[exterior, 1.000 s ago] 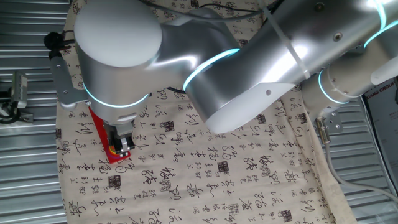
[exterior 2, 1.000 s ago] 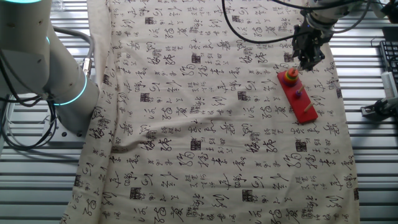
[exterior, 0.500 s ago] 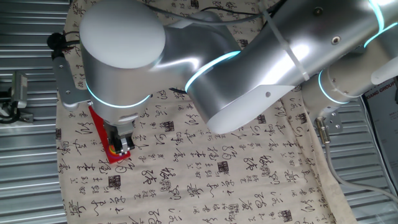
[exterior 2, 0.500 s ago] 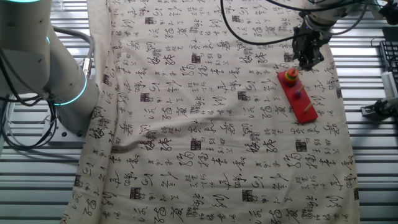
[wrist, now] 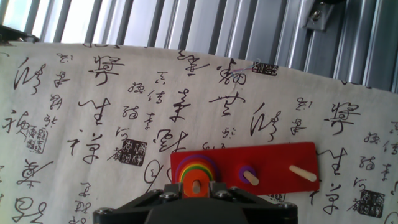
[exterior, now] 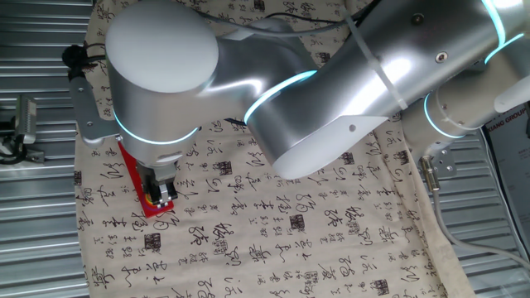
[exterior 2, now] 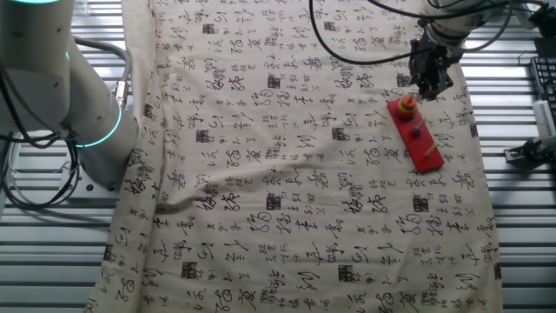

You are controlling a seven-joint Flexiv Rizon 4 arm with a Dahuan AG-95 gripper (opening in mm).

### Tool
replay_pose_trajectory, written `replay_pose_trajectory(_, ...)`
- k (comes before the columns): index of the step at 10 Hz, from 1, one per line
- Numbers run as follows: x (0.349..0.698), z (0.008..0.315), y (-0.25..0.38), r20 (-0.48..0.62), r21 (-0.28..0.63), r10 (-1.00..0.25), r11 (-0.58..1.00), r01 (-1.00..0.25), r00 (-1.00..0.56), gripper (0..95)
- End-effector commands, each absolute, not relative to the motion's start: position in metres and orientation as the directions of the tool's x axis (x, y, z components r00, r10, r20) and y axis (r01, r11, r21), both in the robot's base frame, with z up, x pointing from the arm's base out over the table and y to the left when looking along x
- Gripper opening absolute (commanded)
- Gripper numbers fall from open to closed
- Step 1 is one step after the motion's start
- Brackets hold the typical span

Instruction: Take out one Hanoi block and throw it aside

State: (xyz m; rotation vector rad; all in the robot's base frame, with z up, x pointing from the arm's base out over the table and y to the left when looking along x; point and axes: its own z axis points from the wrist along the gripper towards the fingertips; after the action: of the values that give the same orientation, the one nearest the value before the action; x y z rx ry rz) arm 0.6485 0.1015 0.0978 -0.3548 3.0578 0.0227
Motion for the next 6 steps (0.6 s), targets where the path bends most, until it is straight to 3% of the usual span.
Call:
replay_pose_trajectory(1, 0.6487, 0.0965, 0.1011, -0.066, 0.007, -0.229, 0.973, -0.23, -0.971, 38.0)
replay_pose_trajectory(6, 0.6511, 0.0904, 0.1005, -0.073, 0.005, -0.23, 0.973, -0.231, -0.97, 38.0)
